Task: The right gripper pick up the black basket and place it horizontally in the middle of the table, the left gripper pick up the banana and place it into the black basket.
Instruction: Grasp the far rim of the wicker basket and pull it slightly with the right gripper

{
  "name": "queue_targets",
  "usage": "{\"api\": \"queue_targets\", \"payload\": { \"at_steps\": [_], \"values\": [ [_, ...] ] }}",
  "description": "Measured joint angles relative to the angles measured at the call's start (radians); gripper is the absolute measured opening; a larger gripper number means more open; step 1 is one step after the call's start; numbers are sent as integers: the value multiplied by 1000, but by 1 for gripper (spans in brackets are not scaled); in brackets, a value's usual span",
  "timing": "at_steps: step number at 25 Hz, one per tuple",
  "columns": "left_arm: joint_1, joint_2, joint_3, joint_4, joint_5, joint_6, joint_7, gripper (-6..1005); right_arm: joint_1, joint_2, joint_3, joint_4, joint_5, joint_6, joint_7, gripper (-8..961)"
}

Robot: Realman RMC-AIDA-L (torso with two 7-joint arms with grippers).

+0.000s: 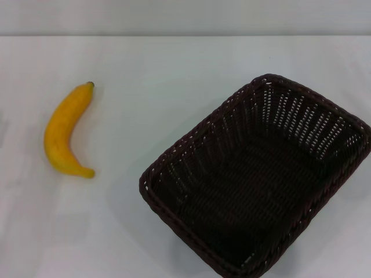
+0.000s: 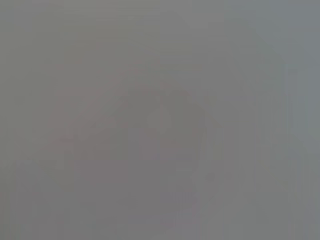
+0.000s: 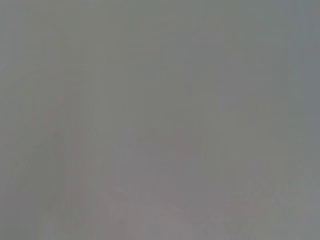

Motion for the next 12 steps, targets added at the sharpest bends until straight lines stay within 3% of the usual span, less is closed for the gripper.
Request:
{"api": "queue_targets", "payload": {
  "at_steps": [6, 12],
  "values": [
    [11, 5, -1, 12, -16, -5, 0, 867, 13, -13, -62, -429, -318, -132, 544, 682],
    [46, 6, -2, 64, -37, -9, -2, 867, 86, -40, -74, -817, -648, 15, 1086, 684]
  ]
}}
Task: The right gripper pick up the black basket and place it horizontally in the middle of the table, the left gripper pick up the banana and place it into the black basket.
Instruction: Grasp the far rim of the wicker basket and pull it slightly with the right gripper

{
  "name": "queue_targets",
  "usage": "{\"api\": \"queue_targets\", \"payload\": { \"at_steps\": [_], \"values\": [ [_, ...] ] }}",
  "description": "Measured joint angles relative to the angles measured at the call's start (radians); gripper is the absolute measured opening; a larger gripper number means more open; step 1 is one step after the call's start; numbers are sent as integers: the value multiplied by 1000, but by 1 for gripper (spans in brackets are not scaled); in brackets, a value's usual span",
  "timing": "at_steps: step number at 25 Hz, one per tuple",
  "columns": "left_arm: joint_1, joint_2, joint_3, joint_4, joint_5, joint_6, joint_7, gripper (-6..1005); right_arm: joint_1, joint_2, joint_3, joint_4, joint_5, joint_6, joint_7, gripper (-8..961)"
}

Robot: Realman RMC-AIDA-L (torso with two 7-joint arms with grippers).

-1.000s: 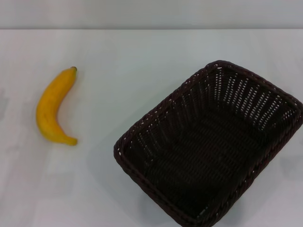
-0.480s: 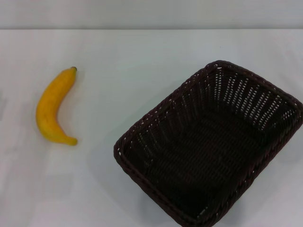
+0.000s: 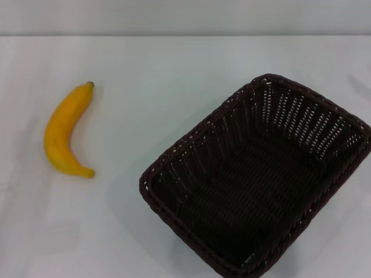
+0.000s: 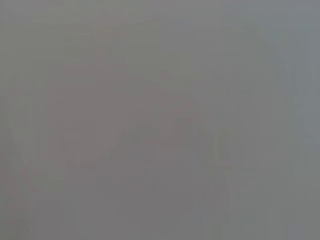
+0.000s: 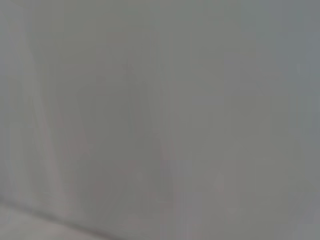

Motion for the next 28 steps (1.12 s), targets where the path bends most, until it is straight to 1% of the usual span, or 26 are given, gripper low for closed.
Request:
{"api": "queue_targets", "payload": {
  "at_steps": [2, 5, 6, 9, 13, 14, 16, 19, 23, 25, 27, 28],
  "values": [
    [6, 1, 0, 11, -2, -1, -1, 867, 40, -22, -31, -140, -118, 73, 188, 685],
    [4, 4, -4, 12, -4, 1, -1, 867, 101, -47, -100, -292, -271, 151, 404, 685],
    [1, 4, -13, 12, -5, 3, -2, 867, 123, -51, -120, -323, -316, 175, 458, 686],
    [-4, 4, -45, 14, -6, 3, -2, 867, 225, -61, -163, -352, -437, 267, 592, 686],
    [-13, 5, -50, 29, -3, 5, -5, 866, 350, -65, -174, -294, -564, 380, 677, 687],
    [-16, 5, -47, 32, 2, 7, -7, 866, 365, -64, -178, -280, -597, 395, 687, 688],
    [-16, 7, -45, 34, 10, 8, -11, 866, 418, -53, -204, -225, -685, 415, 701, 689],
    [-9, 7, -46, 36, 12, 8, -14, 866, 488, -27, -253, -139, -785, 417, 707, 690],
    [-6, 7, -43, 31, 12, 9, -14, 866, 547, 2, -288, -38, -880, 387, 704, 690],
    [-6, 7, -43, 30, 12, 11, -14, 866, 568, 8, -300, 17, -897, 368, 699, 690],
    [-4, 7, -43, 30, 12, 11, -15, 866, 588, 7, -319, 74, -901, 346, 697, 689],
    [-4, 7, -43, 30, 12, 11, -15, 866, 588, 7, -319, 74, -901, 346, 697, 689]
  ]
}}
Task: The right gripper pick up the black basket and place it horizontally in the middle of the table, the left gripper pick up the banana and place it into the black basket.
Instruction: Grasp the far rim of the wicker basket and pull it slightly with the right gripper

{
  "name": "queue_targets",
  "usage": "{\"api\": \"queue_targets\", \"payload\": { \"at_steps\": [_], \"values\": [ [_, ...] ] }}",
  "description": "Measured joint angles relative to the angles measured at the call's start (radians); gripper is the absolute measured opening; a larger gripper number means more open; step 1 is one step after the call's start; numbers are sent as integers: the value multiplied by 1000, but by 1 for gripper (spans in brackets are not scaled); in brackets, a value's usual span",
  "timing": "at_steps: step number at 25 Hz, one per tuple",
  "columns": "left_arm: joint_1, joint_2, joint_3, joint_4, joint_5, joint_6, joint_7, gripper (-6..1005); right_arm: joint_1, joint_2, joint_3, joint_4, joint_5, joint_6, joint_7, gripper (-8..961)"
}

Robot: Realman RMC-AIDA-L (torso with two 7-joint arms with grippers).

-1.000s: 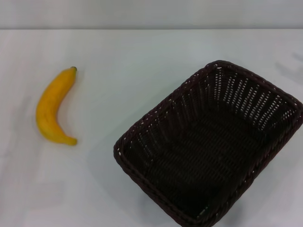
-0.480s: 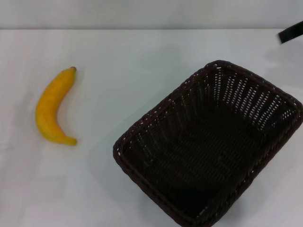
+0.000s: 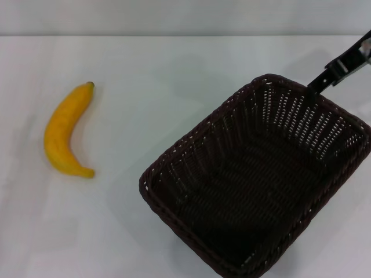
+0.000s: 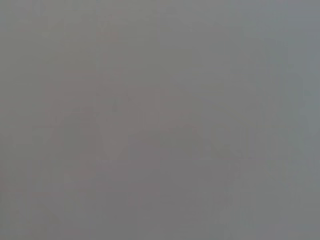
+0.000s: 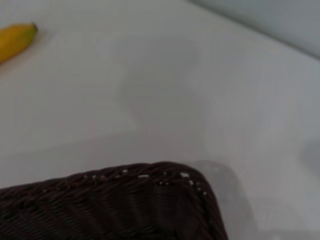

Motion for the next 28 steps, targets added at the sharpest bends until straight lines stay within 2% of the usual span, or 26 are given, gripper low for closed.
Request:
{"api": "queue_targets", "payload": {
  "at_steps": [2, 6, 16, 28],
  "values": [
    [0, 0, -1, 1, 0, 0, 0, 866, 31, -6, -27, 63, -2, -17, 0, 688],
    [-7, -2, -2, -1, 0, 1, -8, 866, 60, -7, -50, 100, -11, -27, 0, 687],
    [-13, -2, -2, -3, 0, 7, -19, 865, 152, 26, -84, 287, -136, -85, -9, 684],
    [-6, -3, -4, -3, -1, 14, -19, 865, 199, 30, -112, 404, -148, -114, 1, 668]
  ]
}}
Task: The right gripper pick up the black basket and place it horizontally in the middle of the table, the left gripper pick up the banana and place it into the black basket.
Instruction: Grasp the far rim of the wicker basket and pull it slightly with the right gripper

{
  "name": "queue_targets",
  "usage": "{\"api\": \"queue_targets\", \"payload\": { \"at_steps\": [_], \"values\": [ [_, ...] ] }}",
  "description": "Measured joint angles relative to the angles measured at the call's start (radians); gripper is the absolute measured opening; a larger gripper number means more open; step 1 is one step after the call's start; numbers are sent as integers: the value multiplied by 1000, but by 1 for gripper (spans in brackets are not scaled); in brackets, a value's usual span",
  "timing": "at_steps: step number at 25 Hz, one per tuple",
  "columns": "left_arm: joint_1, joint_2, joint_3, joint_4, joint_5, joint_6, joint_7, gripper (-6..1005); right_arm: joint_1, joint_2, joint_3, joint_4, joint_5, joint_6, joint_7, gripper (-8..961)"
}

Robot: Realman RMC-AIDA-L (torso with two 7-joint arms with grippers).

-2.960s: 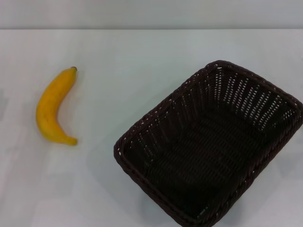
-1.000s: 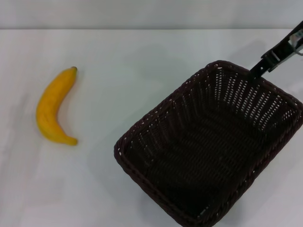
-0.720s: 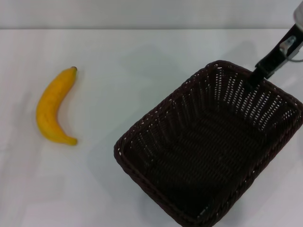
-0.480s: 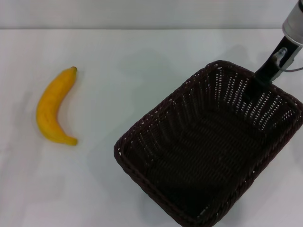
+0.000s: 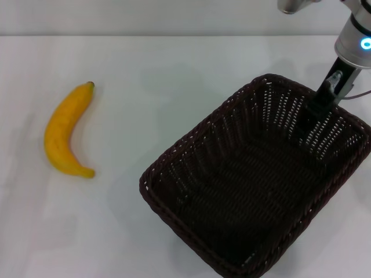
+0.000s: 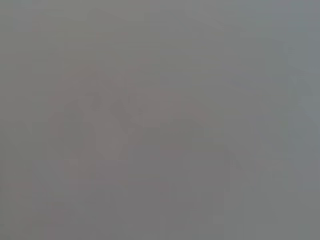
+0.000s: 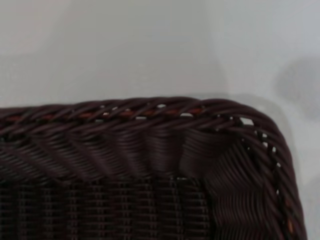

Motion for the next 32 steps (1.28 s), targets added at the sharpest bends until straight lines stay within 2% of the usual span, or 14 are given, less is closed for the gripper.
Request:
{"api": "queue_targets", "payload": {
  "at_steps": [5, 10, 17, 20, 24, 30, 32],
  "values": [
    [5, 0, -1, 0, 0, 0, -1, 865, 0, -1, 0, 1, -4, -4, 10, 603],
    [14, 1, -1, 4, 0, 0, -1, 865, 7, 1, 0, 0, -13, 10, 24, 389],
    [25, 2, -6, 15, -13, -10, -2, 864, 12, 2, 1, -4, -14, 14, 88, 251],
    [27, 3, -16, 22, -14, -10, -2, 864, 7, -10, 64, -4, -13, 11, 133, 192],
    [21, 8, -21, 21, -14, -4, -2, 864, -21, -44, 212, -9, -12, 12, 213, 148],
    [12, 16, -21, 23, -14, -3, -3, 864, -96, -61, 233, -47, -5, 42, 260, 144],
    [6, 20, -21, 23, -14, -3, -3, 864, -124, -60, 248, -79, 0, 62, 277, 143]
  ]
}}
